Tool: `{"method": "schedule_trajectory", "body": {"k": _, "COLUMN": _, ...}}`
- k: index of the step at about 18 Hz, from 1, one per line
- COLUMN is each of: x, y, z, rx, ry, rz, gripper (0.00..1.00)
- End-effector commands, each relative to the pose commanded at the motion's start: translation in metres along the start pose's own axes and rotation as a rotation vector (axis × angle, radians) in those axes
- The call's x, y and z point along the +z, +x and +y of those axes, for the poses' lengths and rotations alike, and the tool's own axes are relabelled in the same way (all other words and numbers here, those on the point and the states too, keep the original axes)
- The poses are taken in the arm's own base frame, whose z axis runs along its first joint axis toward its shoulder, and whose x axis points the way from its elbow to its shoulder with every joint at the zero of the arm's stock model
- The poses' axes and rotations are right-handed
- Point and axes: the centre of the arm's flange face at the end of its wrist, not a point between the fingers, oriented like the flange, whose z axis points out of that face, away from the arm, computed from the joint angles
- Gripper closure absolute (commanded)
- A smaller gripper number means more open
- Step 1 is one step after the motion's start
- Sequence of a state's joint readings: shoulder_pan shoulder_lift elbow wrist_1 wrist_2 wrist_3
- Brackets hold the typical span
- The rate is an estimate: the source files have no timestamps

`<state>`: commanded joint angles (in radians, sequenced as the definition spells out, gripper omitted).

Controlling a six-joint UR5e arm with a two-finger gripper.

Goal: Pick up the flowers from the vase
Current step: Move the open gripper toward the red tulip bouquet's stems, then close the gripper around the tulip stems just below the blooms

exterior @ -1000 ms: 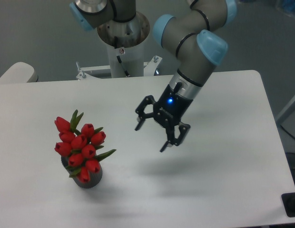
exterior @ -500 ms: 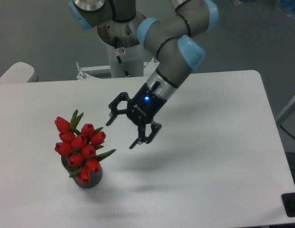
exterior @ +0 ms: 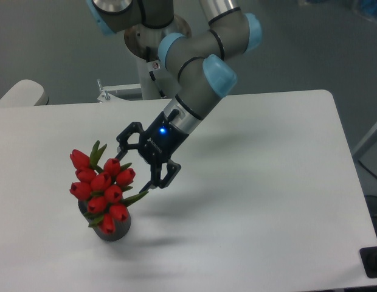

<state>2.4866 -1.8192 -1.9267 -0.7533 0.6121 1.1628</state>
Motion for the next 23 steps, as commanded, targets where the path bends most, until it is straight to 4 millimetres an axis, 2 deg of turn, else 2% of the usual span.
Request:
{"method": "schedule_trajectory", "body": {"k": 6, "x": 0.011, "y": -0.007, "z": -0.01, "rx": 0.002, "ry": 0.004, "rz": 0.011, "gripper": 0.0}}
{"method": "schedule_trajectory", "body": {"k": 9, "x": 0.007, "y": -0.007, "z": -0.015, "rx": -0.018, "ry": 0.016, "rz": 0.009, "gripper": 0.0}}
{"method": "schedule_trajectory", "body": {"k": 13, "x": 0.015, "y": -0.008, "z": -0.015, "rx": -0.024, "ry": 0.041, "rz": 0.036, "gripper": 0.0}}
{"method": "schedule_trajectory", "body": {"k": 15, "x": 0.028, "y": -0.004, "z": -0.016, "rx": -0.021, "ry": 0.044, "rz": 0.061, "gripper": 0.0}}
{"method": "schedule_trajectory", "body": {"k": 23, "x": 0.035, "y": 0.0, "z": -0.019, "rx": -0.007, "ry": 0.048, "rz": 0.075, "gripper": 0.0}}
